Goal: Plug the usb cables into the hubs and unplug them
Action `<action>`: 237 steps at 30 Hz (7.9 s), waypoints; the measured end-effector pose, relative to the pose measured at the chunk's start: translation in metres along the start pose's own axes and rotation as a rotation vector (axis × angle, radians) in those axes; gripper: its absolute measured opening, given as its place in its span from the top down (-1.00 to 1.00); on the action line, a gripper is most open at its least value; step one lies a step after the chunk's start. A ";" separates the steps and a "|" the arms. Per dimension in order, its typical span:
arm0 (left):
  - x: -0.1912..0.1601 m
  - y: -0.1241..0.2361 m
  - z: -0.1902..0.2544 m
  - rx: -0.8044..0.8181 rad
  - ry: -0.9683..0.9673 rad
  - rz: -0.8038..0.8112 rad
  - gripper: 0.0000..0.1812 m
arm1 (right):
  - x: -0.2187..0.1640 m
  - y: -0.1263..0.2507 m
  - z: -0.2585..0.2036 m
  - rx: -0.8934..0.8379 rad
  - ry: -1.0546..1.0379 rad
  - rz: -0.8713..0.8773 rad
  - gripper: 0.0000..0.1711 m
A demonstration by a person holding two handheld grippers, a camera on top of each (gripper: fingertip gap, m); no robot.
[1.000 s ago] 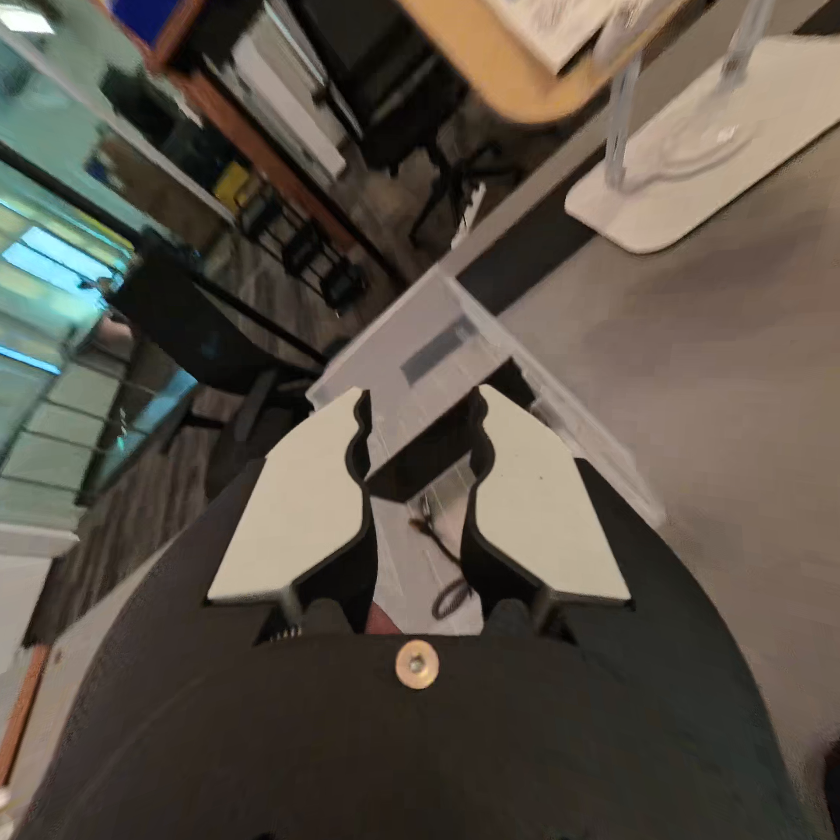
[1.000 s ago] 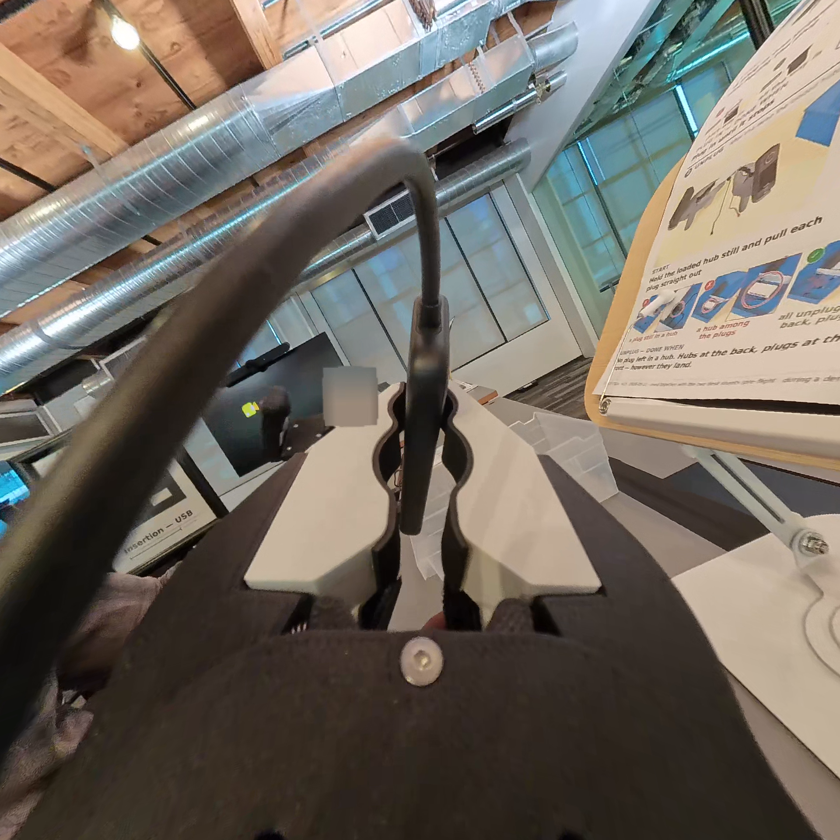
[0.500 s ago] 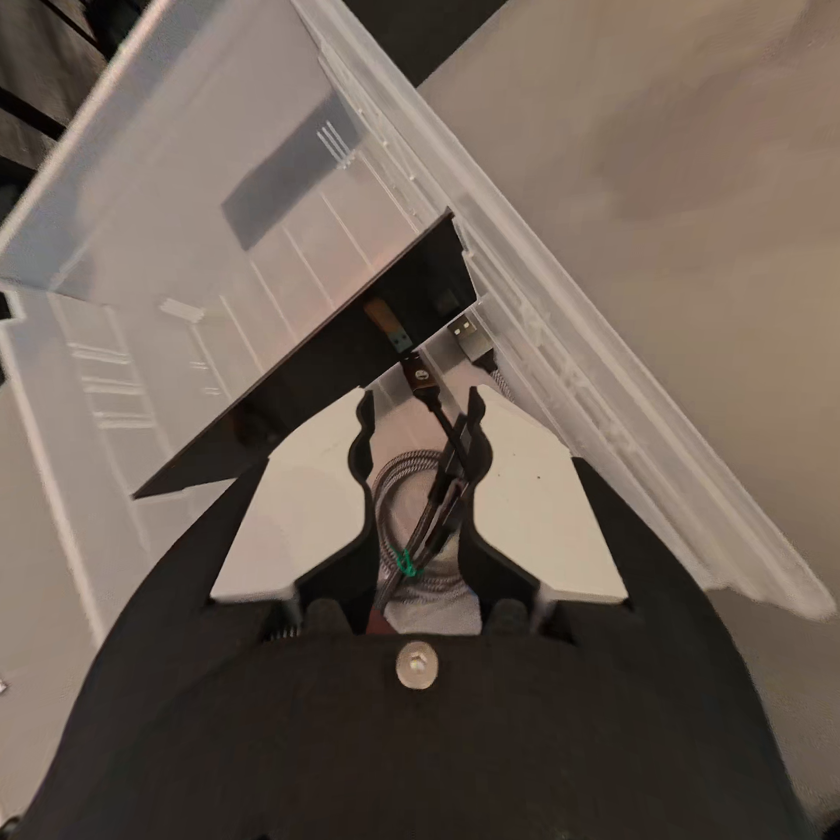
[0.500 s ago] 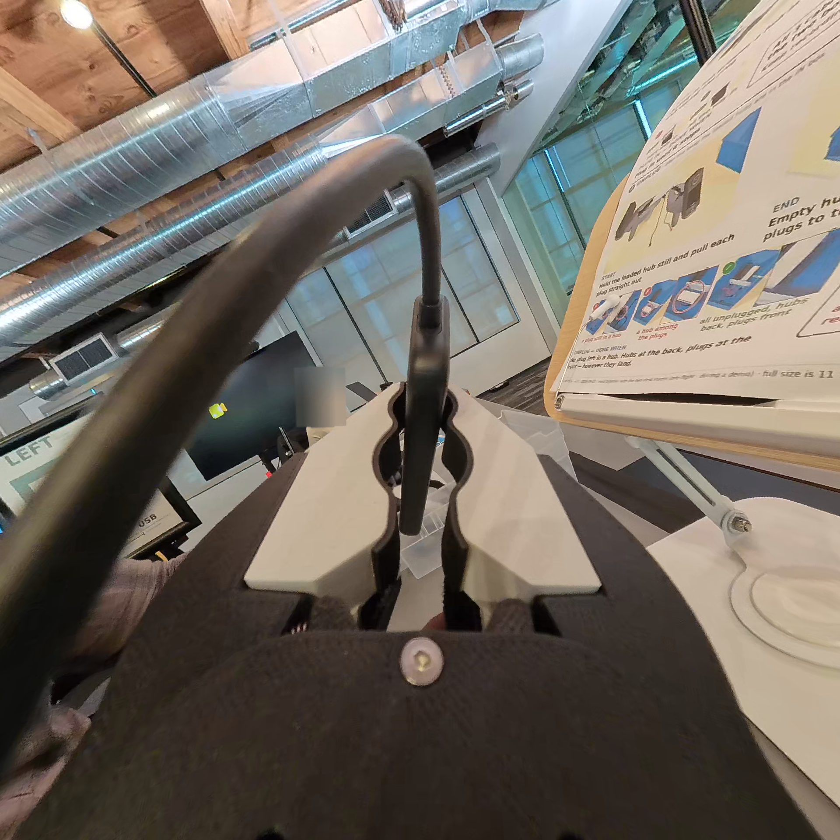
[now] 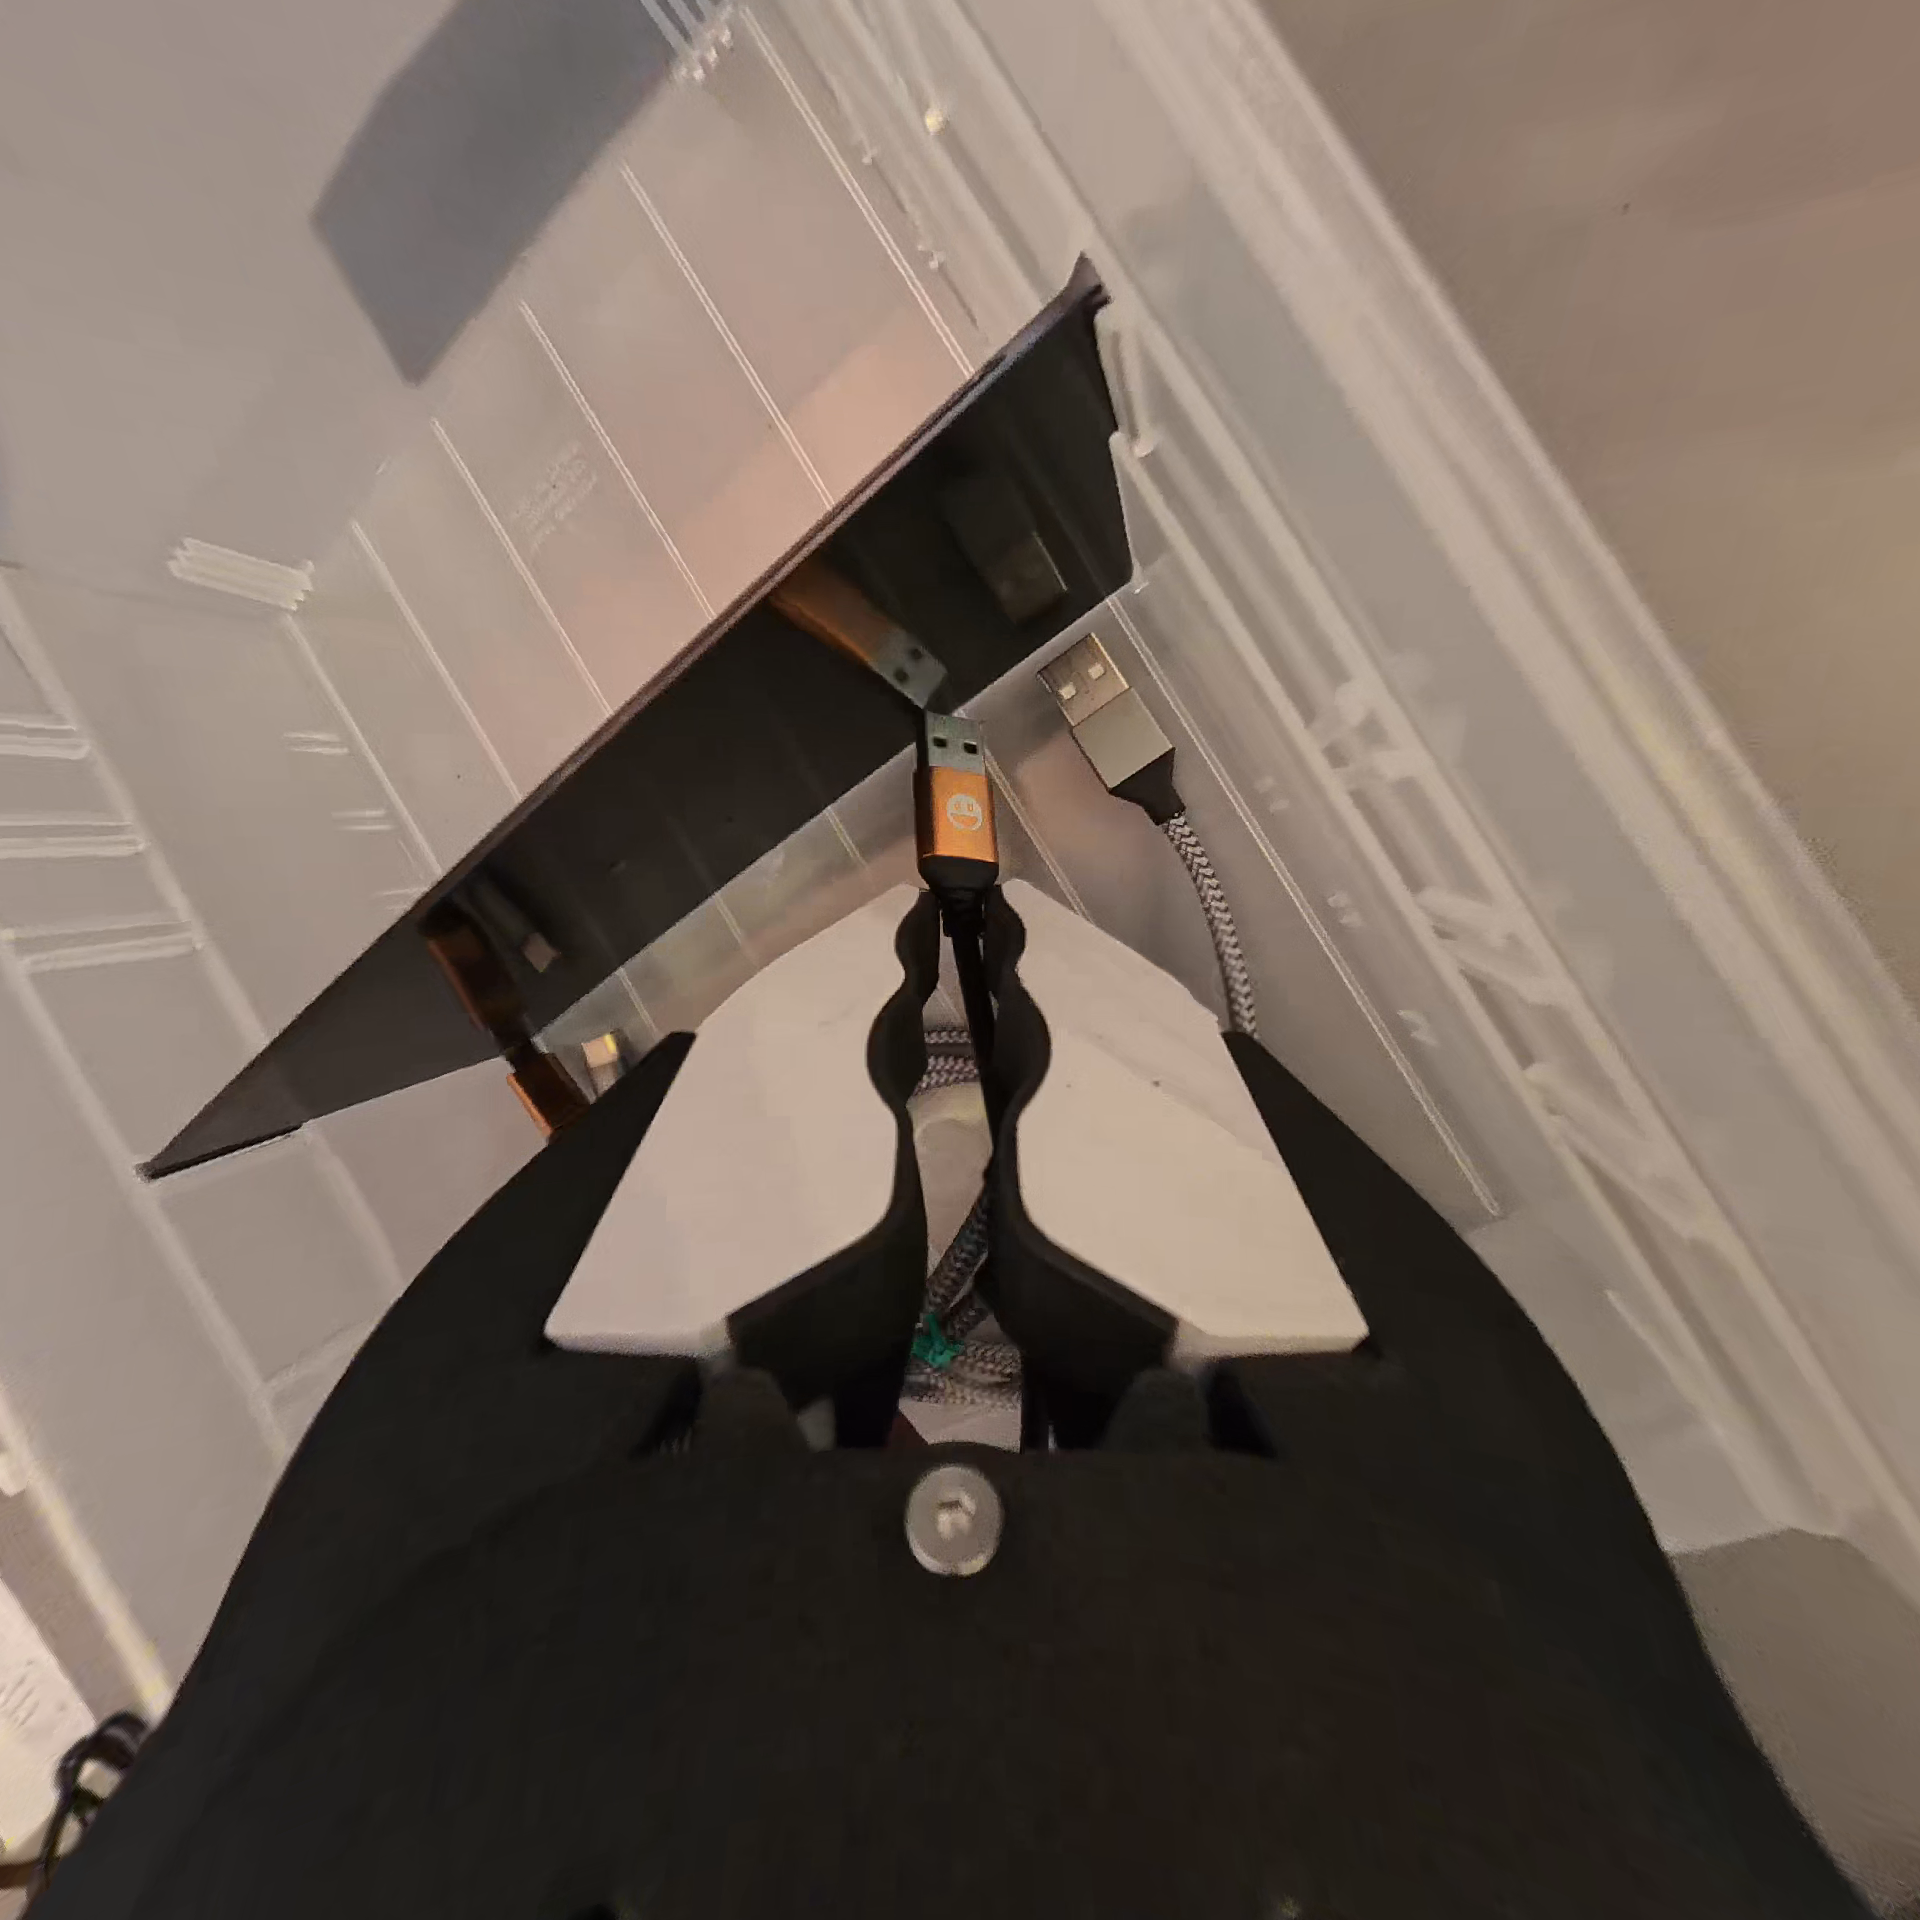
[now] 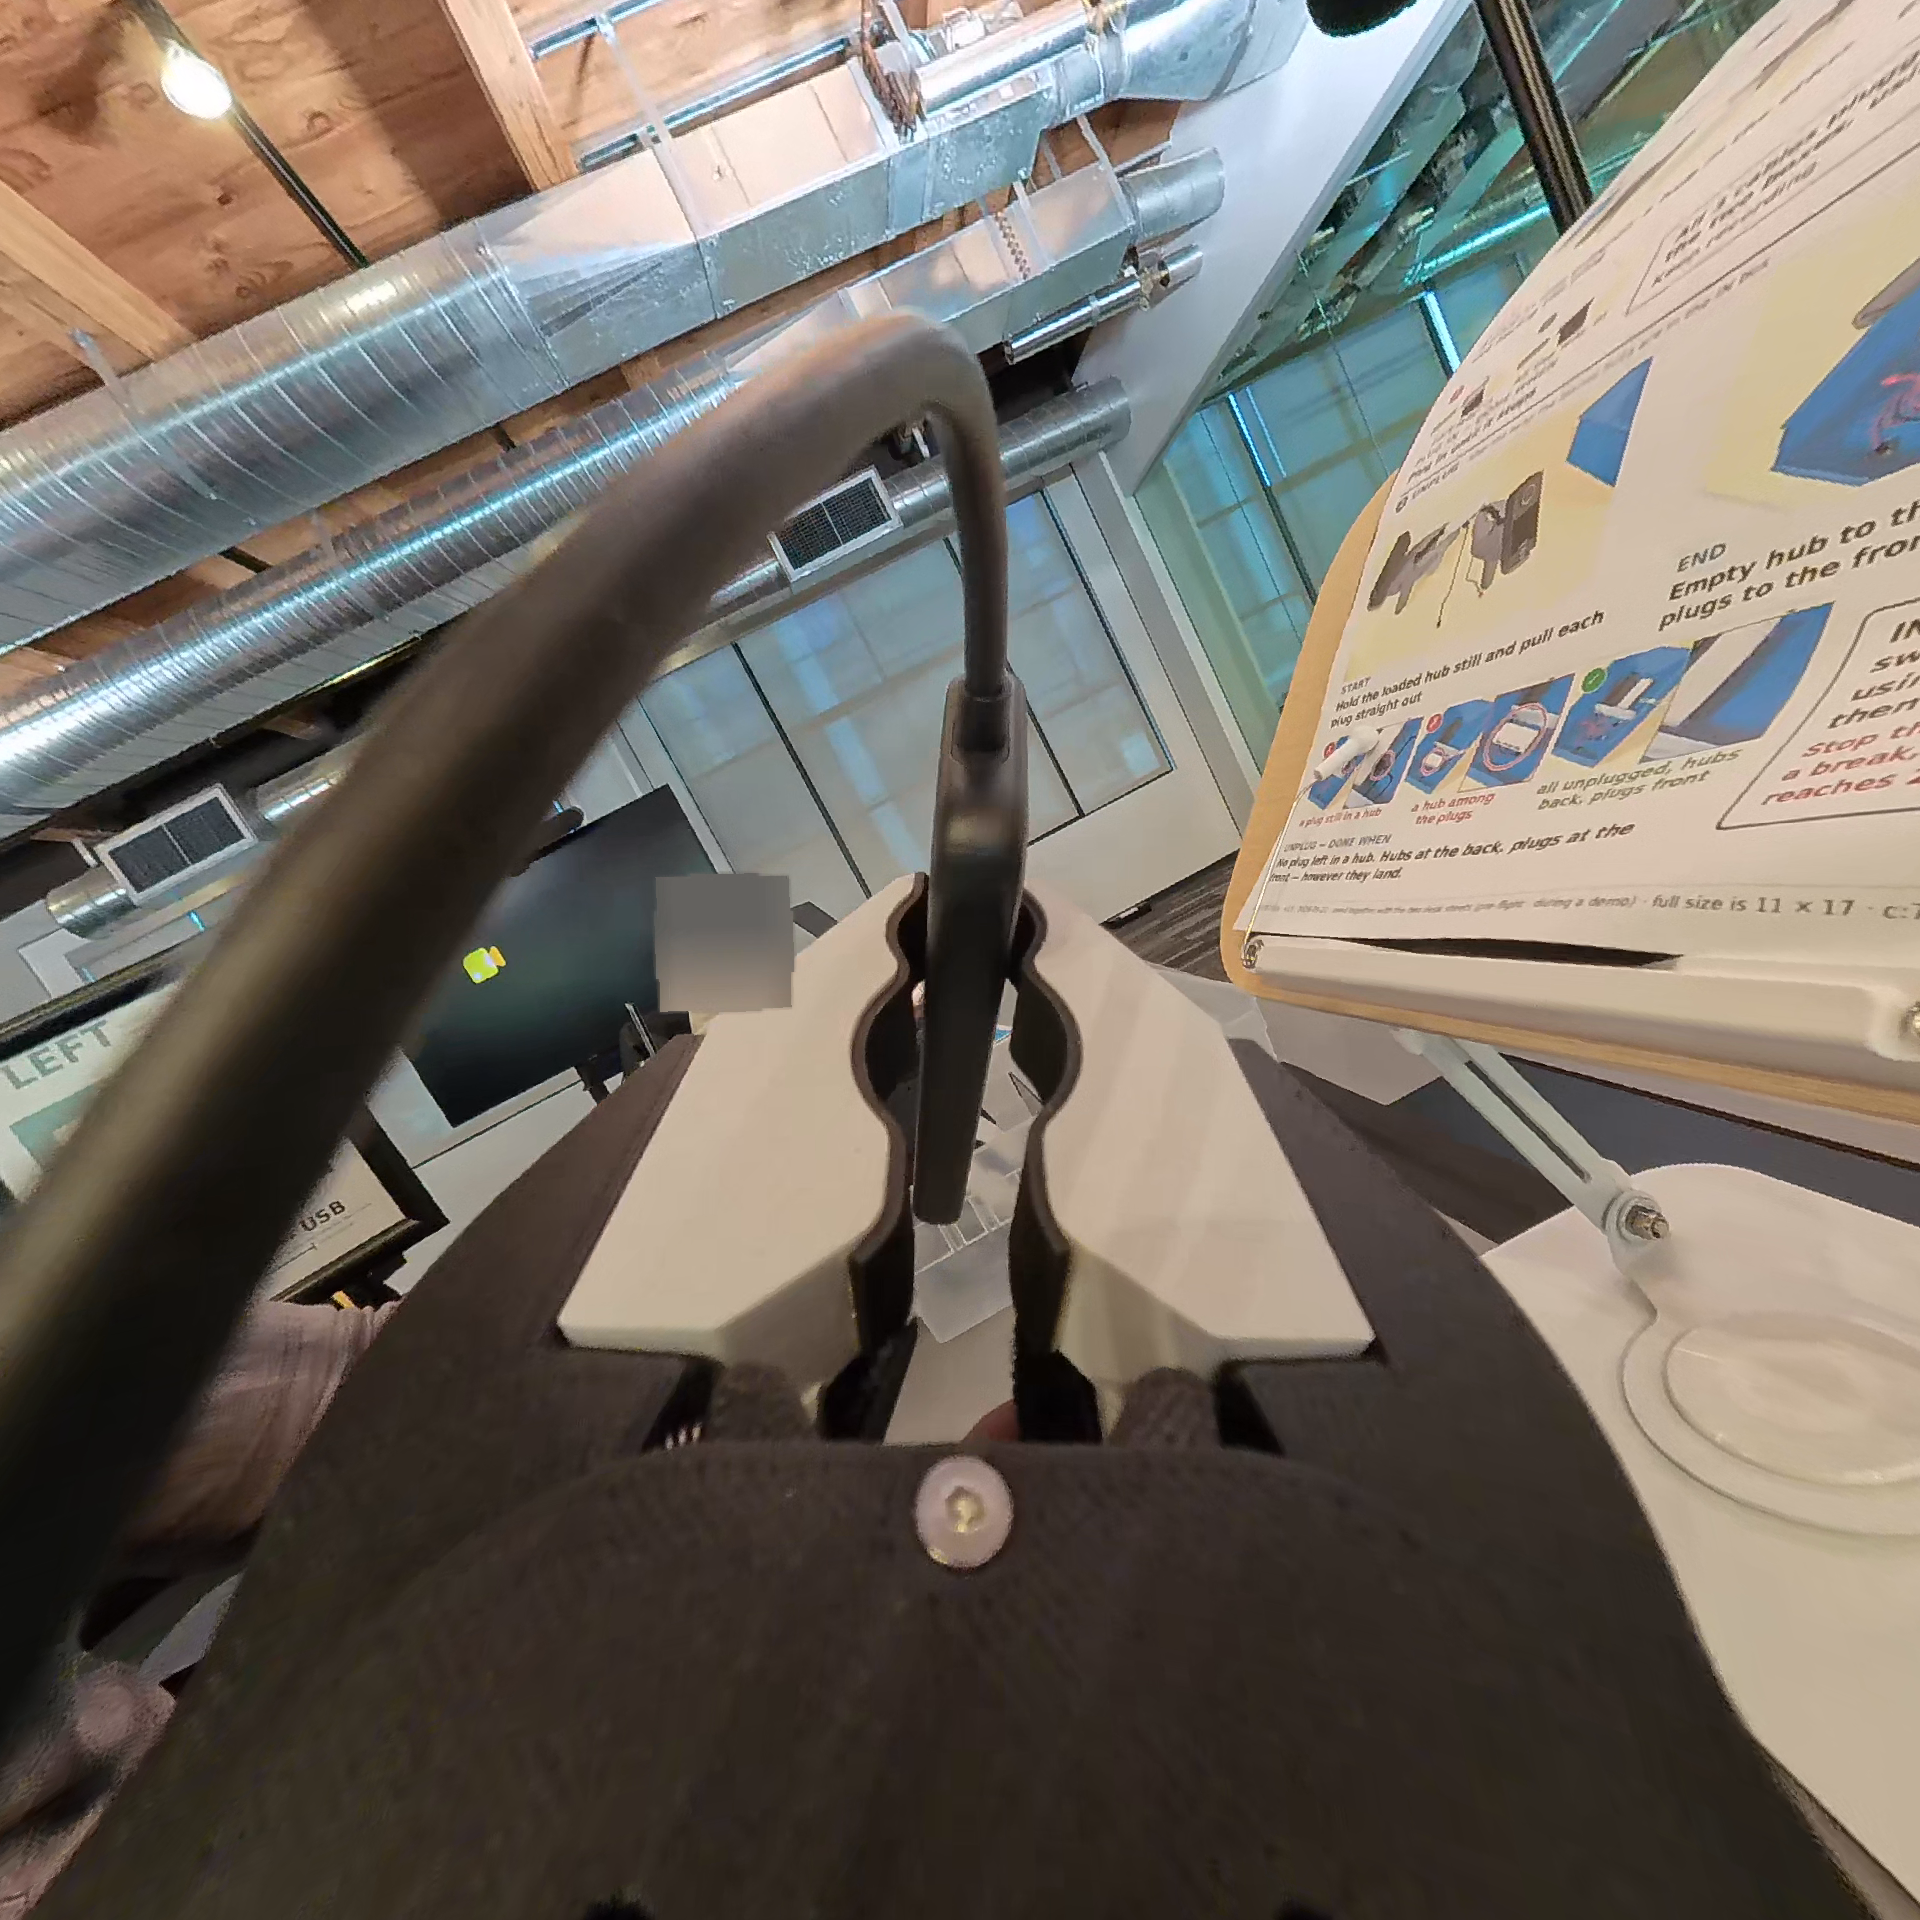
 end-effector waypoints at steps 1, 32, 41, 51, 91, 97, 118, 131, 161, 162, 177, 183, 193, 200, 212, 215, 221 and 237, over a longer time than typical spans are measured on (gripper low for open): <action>0.000 0.005 -0.002 0.018 -0.006 0.019 0.92 | 0.002 0.001 -0.001 -0.001 0.004 0.003 0.88; 0.096 0.173 0.180 -0.593 -0.408 0.546 0.92 | -0.010 0.026 -0.036 0.109 0.375 -0.448 0.88; 0.148 0.124 0.211 -0.742 -0.503 0.491 0.92 | -0.039 0.062 -0.022 0.040 0.413 -0.807 0.88; 0.150 0.063 0.216 -0.875 -0.525 0.472 0.92 | -0.068 0.067 -0.012 0.055 0.343 -1.026 0.88; 0.152 0.055 0.193 -0.925 -0.439 0.565 0.92 | -0.182 0.086 -0.005 -0.541 1.850 -1.711 0.88; 0.152 0.053 0.193 -0.928 -0.439 0.561 0.92 | -0.185 0.090 0.003 -0.538 1.818 -1.783 0.88; 0.153 0.050 0.200 -0.923 -0.464 0.532 0.92 | -0.182 0.098 -0.008 -0.412 1.936 -2.051 0.58; 0.153 0.048 0.206 -0.923 -0.487 0.516 0.92 | -0.171 0.108 -0.029 -0.291 1.829 -2.080 0.14; 0.154 0.099 0.233 -1.211 -0.597 0.687 0.92 | -0.082 0.044 -0.060 -0.146 0.692 -0.948 0.78; 0.154 0.099 0.234 -1.210 -0.600 0.685 0.92 | -0.082 0.044 -0.061 -0.127 0.679 -0.949 0.74; 0.155 0.105 0.238 -1.239 -0.604 0.716 0.92 | -0.086 0.047 -0.062 -0.053 0.583 -0.882 0.85; 0.157 0.111 0.238 -1.242 -0.599 0.768 0.92 | -0.082 0.051 -0.064 -0.039 0.533 -0.802 0.85; 0.160 0.121 0.238 -1.212 -0.598 0.881 0.87 | -0.074 0.054 -0.068 -0.037 0.518 -0.712 0.86; 0.162 0.127 0.232 -1.177 -0.570 0.955 0.69 | -0.070 0.056 -0.072 -0.035 0.522 -0.683 0.86; 0.177 0.107 0.193 -0.817 -0.366 1.097 0.78 | -0.062 0.052 -0.091 0.046 0.522 -0.620 0.86; 0.175 0.102 0.223 -0.891 -0.503 1.047 0.66 | -0.056 0.049 -0.097 0.051 0.531 -0.592 0.86; 0.172 0.127 0.249 -1.086 -0.561 1.149 0.48 | -0.047 0.055 -0.094 0.013 0.524 -0.546 0.86; 0.179 0.161 0.260 -1.151 -0.438 1.331 0.77 | -0.033 0.073 -0.089 -0.057 0.564 -0.597 0.87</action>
Point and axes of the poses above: each gripper's, where its closed fingertips meet, y back along the fingers, x out of its top, z = x × y across the jaws, the point moved 8 cm from there along y, back along the fingers, and after that the axes turned 5 degrees about -z, right-handed, at the moved point
